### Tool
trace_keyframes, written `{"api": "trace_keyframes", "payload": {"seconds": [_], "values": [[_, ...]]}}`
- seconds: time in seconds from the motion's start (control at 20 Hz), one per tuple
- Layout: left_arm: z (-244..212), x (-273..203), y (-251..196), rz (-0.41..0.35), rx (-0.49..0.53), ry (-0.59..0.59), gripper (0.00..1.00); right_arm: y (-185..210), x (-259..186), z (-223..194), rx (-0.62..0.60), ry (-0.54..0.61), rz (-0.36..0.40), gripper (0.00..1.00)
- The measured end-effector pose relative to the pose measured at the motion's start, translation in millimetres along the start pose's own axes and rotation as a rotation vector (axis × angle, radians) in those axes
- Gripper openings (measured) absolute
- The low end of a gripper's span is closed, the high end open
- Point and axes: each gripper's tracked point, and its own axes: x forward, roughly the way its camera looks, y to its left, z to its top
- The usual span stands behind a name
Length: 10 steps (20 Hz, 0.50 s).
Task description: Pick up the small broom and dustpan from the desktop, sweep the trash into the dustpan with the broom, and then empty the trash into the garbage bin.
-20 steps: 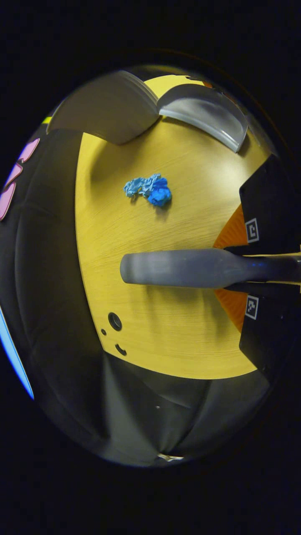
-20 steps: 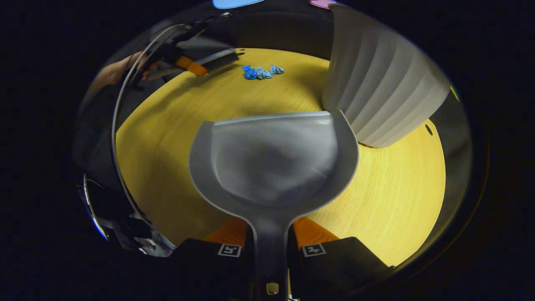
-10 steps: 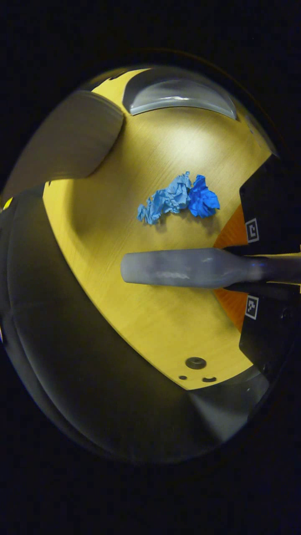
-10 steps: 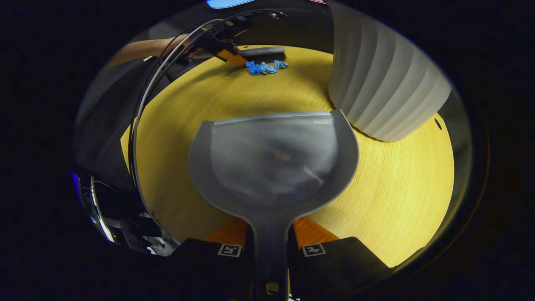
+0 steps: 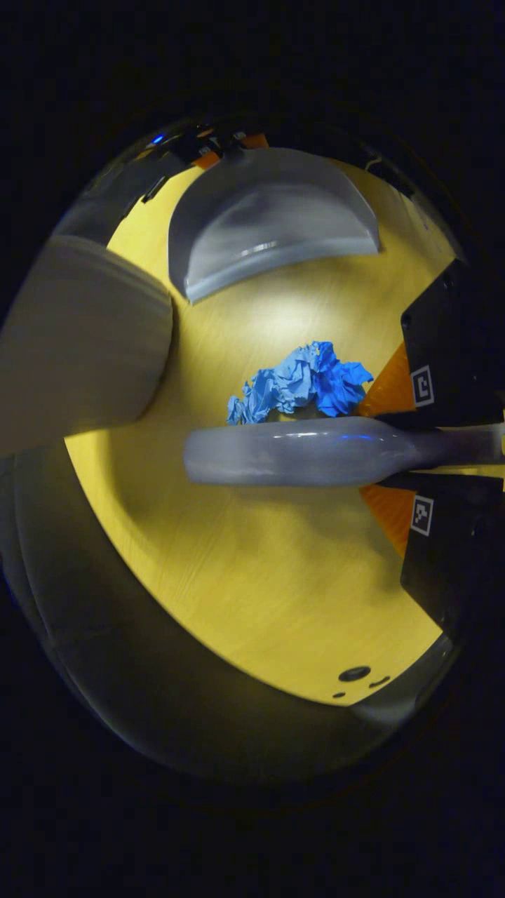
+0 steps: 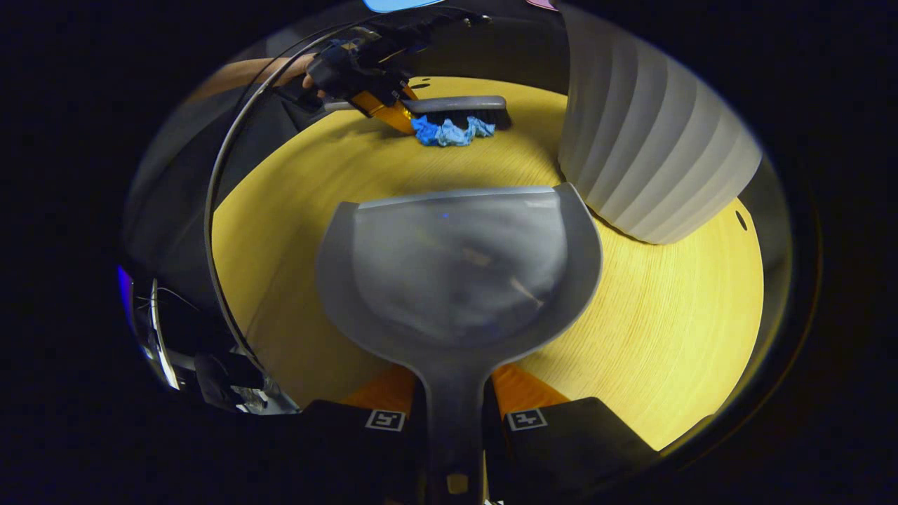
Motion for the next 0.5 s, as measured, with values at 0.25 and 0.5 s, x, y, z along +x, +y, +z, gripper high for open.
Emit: {"api": "trace_keyframes", "payload": {"seconds": [0.25,0.5], "values": [[-2.7,-19.1,-86.5,-0.141,-0.102,0.008,0.31,2.0,-0.3,-4.8,-0.004,-0.021,-0.008,0.38],[2.9,-39.6,-127.7,-0.201,-0.145,0.006,0.31,5.9,-5.4,-13.8,0.016,-0.046,-0.033,0.37]]}}
